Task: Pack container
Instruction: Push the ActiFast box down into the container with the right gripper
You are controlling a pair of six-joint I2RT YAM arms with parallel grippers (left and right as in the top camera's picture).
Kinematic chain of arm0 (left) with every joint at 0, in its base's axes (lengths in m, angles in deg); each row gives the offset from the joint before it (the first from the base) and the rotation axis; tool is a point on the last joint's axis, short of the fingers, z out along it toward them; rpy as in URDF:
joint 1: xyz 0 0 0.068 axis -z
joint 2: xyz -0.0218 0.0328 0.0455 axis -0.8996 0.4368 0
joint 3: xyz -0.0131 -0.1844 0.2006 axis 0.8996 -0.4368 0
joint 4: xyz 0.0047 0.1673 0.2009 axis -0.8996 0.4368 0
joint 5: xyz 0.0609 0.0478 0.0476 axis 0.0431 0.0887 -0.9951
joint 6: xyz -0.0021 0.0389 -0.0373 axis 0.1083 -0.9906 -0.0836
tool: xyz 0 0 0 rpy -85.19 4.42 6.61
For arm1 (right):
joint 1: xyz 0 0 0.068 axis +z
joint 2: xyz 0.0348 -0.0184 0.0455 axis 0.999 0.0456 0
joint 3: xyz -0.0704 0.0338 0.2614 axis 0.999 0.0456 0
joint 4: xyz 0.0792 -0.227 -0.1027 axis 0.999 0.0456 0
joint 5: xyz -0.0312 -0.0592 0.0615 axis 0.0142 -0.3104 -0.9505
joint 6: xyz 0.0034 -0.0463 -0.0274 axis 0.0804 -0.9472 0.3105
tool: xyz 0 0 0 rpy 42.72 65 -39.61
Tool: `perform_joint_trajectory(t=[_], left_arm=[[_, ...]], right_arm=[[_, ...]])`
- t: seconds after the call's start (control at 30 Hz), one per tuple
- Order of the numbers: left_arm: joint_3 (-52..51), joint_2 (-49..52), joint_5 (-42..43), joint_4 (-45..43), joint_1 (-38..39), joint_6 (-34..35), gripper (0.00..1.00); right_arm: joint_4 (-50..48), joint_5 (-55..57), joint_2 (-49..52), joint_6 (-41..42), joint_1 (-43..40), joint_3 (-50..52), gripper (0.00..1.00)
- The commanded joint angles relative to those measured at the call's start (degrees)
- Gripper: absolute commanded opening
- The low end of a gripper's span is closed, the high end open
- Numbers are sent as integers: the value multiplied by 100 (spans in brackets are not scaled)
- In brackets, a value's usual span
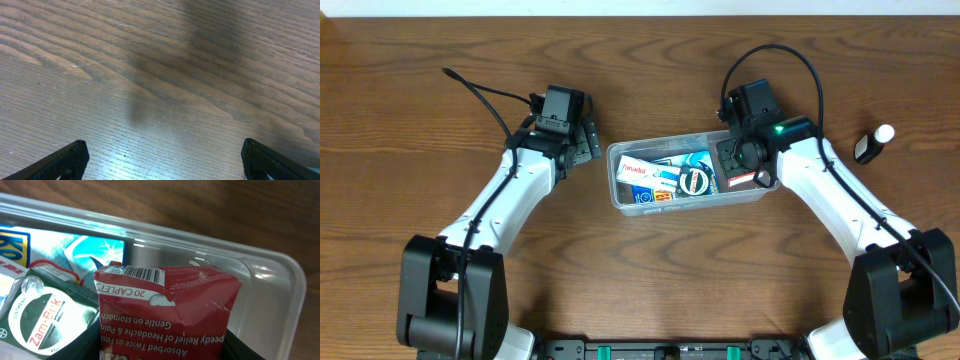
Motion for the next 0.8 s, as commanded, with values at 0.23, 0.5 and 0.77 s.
perform_joint_trajectory(t=[0.23,0.5,0.77], left_arm=[[-22,-22,-92,9,-24,7,98],[-22,-22,-92,11,-24,7,98],[-22,-22,-92,9,-24,7,98]], right_arm=[[-264,83,411,164,22,44,58],[-304,83,610,275,22,44,59],[-227,61,610,308,22,42,61]])
